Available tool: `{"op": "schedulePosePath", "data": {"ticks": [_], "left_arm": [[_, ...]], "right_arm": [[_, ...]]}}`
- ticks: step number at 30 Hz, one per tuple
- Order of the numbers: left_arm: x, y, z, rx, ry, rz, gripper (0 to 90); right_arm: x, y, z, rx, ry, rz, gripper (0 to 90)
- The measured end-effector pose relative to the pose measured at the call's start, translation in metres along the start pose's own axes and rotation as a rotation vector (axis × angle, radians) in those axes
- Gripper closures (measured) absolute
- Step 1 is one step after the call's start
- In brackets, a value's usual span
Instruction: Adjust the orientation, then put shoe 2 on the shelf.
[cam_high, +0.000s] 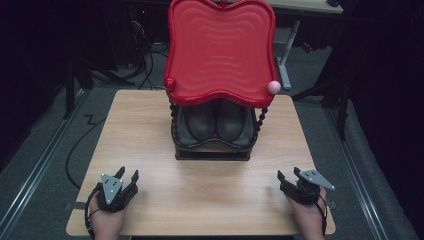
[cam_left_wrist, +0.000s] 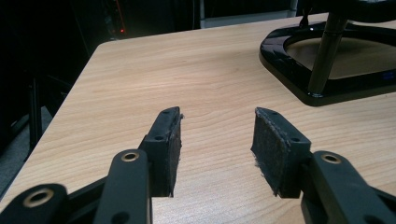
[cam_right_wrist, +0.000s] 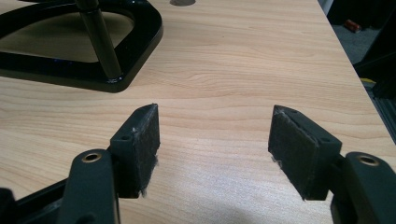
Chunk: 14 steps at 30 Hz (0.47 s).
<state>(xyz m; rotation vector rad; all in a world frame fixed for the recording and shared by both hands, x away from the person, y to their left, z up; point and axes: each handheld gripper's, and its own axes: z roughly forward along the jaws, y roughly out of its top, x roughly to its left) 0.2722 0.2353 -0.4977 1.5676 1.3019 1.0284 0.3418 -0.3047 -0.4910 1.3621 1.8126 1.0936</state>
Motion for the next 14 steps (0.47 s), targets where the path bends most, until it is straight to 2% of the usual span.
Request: {"op": "schedulePosePath", "data": {"ticks": [6, 10, 14], "left_arm": [[-0.0007, -0.001, -0.0004, 0.005, -0.004, 0.02, 51.6], [0.0001, 0.0002, 0.0002, 0.0, -0.009, 0.013, 50.9], [-0.0005, 0.0014, 0.0021, -0.002, -0.013, 0.016, 50.3]], "right_arm": [[0.0017, 0.0015, 0.0008, -0.006, -0.001, 0.007, 34.2], [0.0027, 0.0011, 0.0017, -0.003, -0.005, 0.001, 34.2], [0.0009, 0.0008, 0.0001, -0.006, -0.013, 0.015, 32.4]]}}
